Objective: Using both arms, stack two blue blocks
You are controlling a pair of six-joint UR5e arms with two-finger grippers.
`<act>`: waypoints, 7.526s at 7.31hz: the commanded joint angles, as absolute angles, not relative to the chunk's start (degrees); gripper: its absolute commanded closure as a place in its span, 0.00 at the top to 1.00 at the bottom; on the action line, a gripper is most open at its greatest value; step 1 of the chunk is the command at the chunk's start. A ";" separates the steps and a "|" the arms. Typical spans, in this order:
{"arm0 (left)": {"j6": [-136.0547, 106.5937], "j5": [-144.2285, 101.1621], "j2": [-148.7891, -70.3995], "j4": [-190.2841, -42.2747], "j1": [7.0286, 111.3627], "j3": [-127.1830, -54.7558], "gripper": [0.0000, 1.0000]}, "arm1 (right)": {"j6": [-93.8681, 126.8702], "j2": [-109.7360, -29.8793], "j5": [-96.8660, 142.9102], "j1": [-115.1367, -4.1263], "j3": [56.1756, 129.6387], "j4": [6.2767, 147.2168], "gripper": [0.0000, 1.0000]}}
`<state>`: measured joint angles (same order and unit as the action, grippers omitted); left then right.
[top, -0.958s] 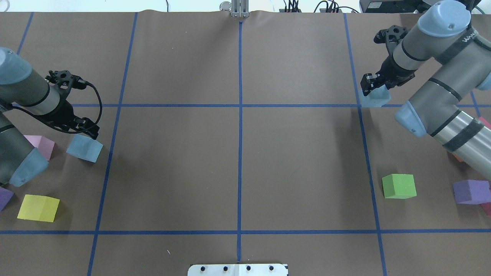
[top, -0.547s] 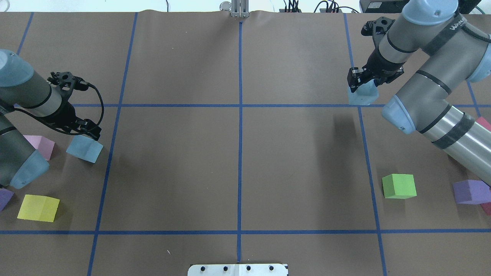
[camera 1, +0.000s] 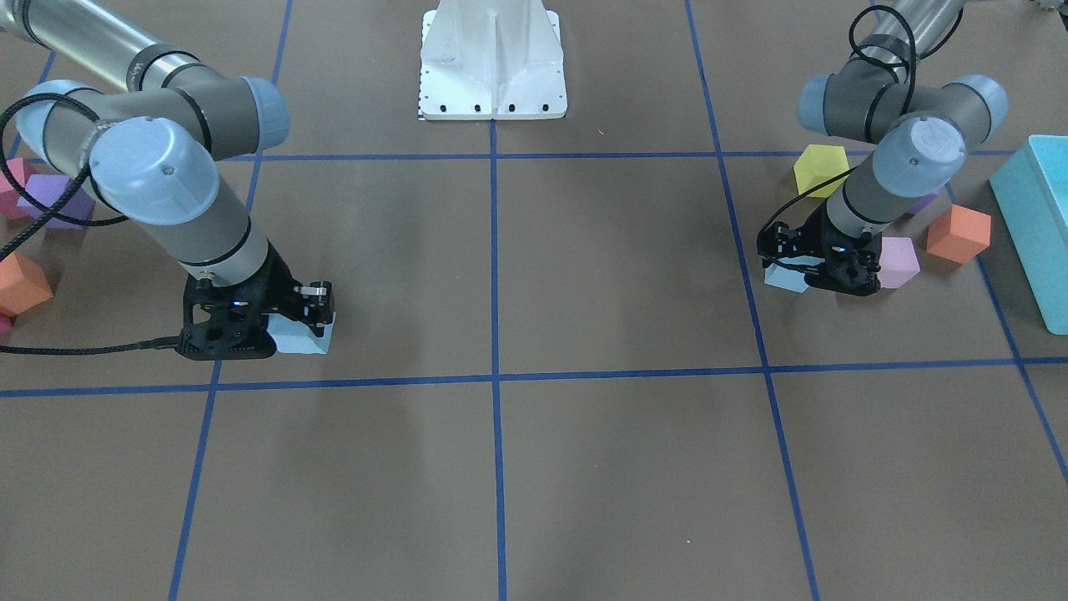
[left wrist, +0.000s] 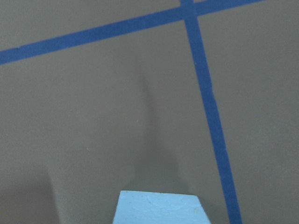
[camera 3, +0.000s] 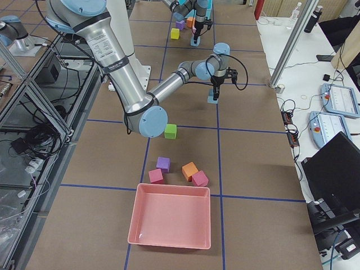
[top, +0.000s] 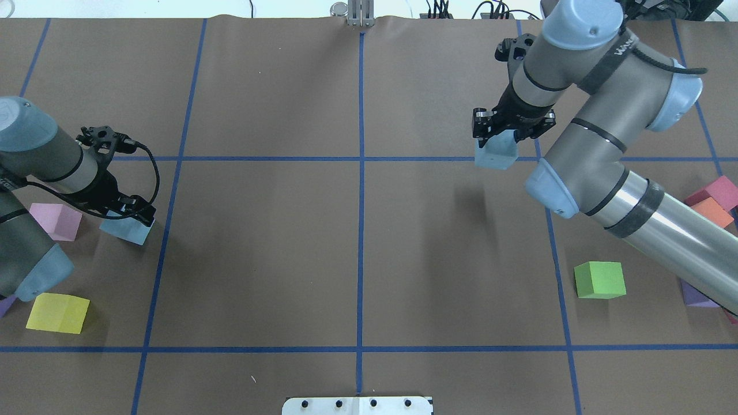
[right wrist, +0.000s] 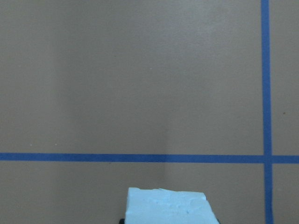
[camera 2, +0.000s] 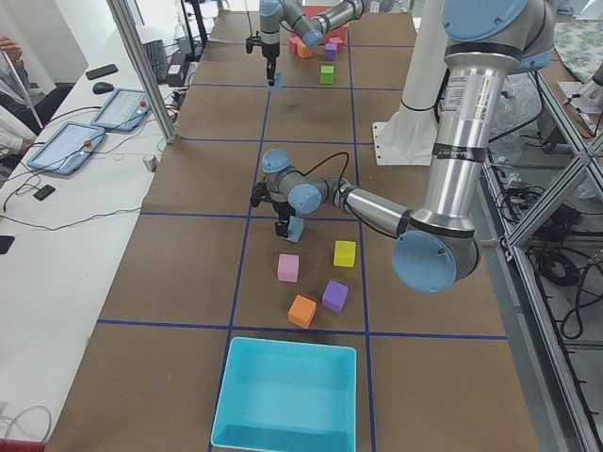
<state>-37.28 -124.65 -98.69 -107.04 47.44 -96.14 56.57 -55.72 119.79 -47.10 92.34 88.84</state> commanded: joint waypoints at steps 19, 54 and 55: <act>-59.31 -129.29 -132.06 -85.96 45.28 -91.09 0.44 | 64.20 -40.32 115.63 -41.88 80.59 86.48 1.00; 1.58 -134.21 -87.02 -81.56 82.97 -101.25 1.00 | 10.20 -95.63 135.26 -89.74 105.82 89.12 1.00; 1.50 -134.21 -86.92 -81.56 82.97 -101.25 1.00 | 10.20 -95.54 135.18 -89.65 105.82 89.12 1.00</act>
<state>1.50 -134.18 -87.36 -81.41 82.85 -101.28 10.27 -95.63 135.27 -89.69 105.81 89.00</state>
